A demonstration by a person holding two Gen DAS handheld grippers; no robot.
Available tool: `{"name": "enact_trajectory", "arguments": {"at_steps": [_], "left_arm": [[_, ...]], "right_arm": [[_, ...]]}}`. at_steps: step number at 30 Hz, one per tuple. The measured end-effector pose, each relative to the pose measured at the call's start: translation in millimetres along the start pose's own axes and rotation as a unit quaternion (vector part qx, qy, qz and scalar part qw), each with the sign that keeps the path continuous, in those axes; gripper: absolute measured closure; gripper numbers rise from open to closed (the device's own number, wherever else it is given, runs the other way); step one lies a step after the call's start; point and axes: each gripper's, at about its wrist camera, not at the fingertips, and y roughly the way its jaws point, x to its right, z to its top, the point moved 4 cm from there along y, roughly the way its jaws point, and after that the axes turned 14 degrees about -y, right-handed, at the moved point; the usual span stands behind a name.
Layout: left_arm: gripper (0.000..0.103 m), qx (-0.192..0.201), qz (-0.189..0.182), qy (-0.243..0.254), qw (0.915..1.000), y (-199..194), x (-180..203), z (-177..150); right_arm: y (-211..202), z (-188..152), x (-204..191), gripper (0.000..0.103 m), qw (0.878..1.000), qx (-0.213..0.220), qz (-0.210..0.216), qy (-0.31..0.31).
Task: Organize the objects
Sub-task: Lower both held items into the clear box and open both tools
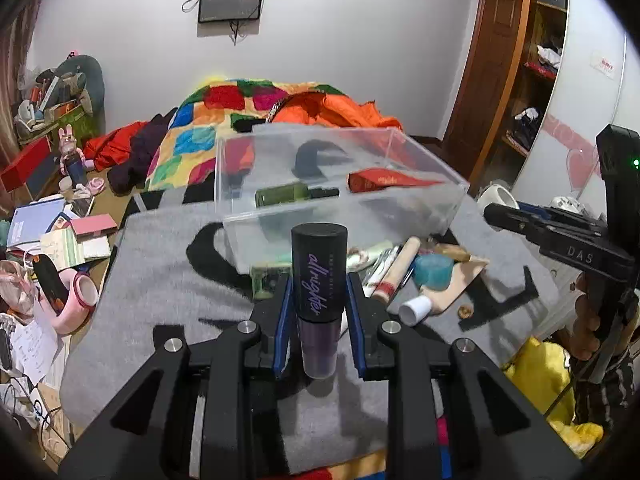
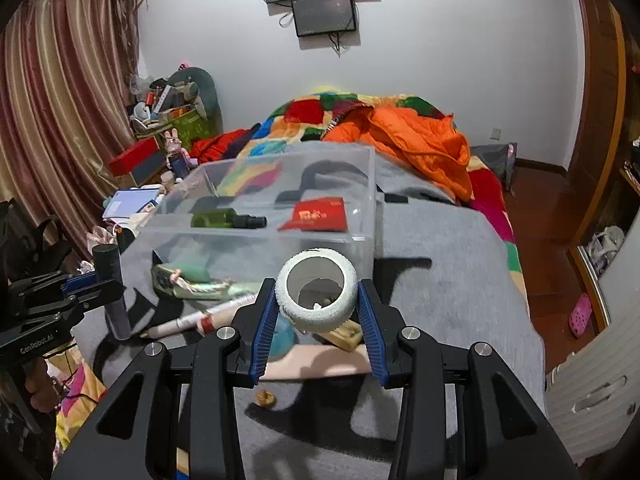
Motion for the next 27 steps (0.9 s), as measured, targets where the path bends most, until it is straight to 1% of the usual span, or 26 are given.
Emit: {"name": "enact_trajectory", "arguments": {"at_steps": [4,10,19,27], "left_arm": [[0.078,0.014,-0.006,-0.002,0.9999,-7.3,3.9,10.6],[0.078,0.036,-0.012,0.000,0.9993,-15.0,8.1,30.1],[0.078,0.054,-0.019,-0.005,0.9983,-13.0,10.8,58.6],[0.078,0.073,-0.006,0.002,0.9973,-8.7,11.5,84.8]], "right_arm": [[-5.5,10.2,-1.7,0.067,1.000,0.013,-0.007,-0.005],[-6.5,25.0,-1.1,0.067,1.000,0.028,-0.006,-0.004],[10.0,47.8,-5.1,0.067,0.999,0.037,0.002,-0.007],[24.7,63.3,-8.2,0.067,0.999,0.037,0.015,-0.010]]}}
